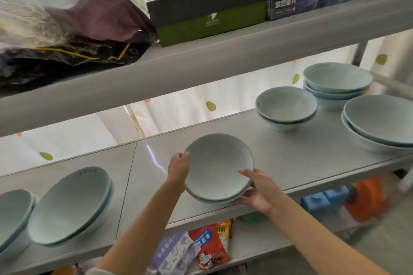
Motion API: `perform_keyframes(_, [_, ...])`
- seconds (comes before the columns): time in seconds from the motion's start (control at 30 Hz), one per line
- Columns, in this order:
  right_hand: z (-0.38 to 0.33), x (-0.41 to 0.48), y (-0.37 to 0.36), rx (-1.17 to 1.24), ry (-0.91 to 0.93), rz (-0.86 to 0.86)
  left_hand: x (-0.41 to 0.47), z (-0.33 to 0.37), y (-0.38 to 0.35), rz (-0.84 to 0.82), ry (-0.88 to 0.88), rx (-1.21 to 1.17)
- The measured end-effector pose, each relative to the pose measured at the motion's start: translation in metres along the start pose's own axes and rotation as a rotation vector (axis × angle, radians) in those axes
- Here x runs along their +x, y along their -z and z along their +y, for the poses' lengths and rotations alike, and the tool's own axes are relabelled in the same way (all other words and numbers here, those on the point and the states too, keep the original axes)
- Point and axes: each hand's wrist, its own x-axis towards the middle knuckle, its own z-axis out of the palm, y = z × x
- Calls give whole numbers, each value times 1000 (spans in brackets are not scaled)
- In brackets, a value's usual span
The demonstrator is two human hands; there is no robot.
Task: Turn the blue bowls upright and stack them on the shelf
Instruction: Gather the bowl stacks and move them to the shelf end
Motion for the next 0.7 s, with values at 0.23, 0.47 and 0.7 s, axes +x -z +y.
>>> perform_keyframes(0.23, [-50, -33, 86, 221, 157, 171, -30, 53, -116, -320, -57, 2])
perform_keyframes(0.47, [-80, -56, 137, 318, 248, 275, -56, 92, -183, -548, 3, -64])
perform_keyframes(0.7, [-96, -61, 157, 383, 306, 262, -64, 109, -211, -665, 8, -103])
